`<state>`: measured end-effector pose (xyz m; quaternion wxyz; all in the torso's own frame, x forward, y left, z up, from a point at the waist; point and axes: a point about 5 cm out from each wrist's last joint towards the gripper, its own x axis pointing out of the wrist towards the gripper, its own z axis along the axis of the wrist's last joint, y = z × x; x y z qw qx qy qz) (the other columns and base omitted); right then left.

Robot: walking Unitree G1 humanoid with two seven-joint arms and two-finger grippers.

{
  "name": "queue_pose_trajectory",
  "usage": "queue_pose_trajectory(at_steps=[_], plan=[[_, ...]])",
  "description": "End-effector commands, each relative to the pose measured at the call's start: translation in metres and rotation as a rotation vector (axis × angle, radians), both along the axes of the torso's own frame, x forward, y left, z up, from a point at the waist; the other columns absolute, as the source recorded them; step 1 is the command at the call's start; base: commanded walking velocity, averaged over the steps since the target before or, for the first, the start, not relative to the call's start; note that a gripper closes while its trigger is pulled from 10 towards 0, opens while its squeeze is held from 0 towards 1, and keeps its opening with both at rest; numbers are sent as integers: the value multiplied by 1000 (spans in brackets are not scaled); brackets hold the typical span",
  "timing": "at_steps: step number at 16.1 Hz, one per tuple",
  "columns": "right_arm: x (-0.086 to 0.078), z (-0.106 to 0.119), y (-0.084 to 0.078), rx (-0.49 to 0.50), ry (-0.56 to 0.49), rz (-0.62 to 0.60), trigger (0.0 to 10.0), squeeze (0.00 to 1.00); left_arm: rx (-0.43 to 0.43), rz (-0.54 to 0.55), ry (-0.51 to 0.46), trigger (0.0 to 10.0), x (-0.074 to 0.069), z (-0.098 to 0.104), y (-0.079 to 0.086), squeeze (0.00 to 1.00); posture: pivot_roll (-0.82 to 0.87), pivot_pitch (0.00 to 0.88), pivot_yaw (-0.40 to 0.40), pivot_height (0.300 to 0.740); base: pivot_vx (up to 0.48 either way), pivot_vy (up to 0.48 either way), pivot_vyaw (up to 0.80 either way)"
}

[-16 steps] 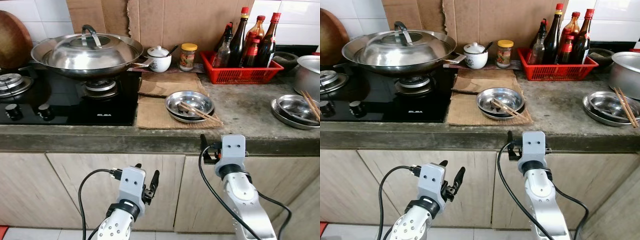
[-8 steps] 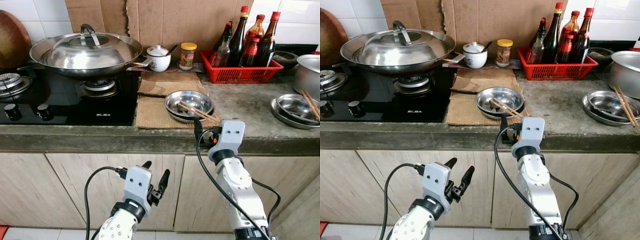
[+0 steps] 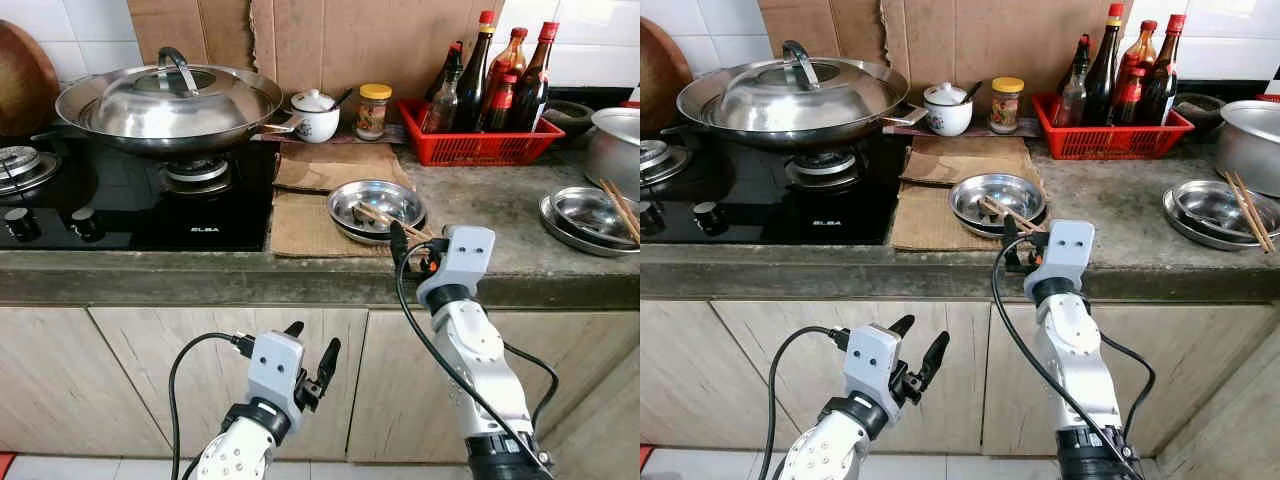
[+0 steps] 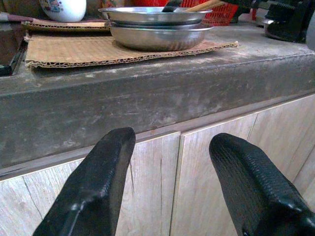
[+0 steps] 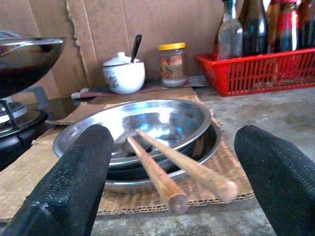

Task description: Kitchen organization

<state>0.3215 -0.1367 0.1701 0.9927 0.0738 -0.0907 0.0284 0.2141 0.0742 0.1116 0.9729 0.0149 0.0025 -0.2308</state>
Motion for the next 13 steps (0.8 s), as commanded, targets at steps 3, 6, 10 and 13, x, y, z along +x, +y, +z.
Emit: queue_pose_trajectory(at_steps=[3, 6, 10, 13], plan=[[4, 3, 3, 22, -21, 35, 10000, 0, -2, -8, -23, 10000, 1, 4, -2, 0, 109, 0, -60, 740, 0, 0, 0], [5, 5, 4, 29, -29, 56, 7843, 0, -1, -7, -23, 10000, 1, 4, -2, 0, 109, 0, -59, 740, 0, 0, 0], [8, 8, 3, 28, -34, 63, 4157, 0, 2, -6, -24, 10000, 2, 4, -2, 0, 109, 0, -63, 740, 0, 0, 0], [9, 8, 3, 25, -38, 66, 5137, 0, 4, -2, -26, 10000, 2, 4, -2, 0, 109, 0, -66, 740, 0, 0, 0]])
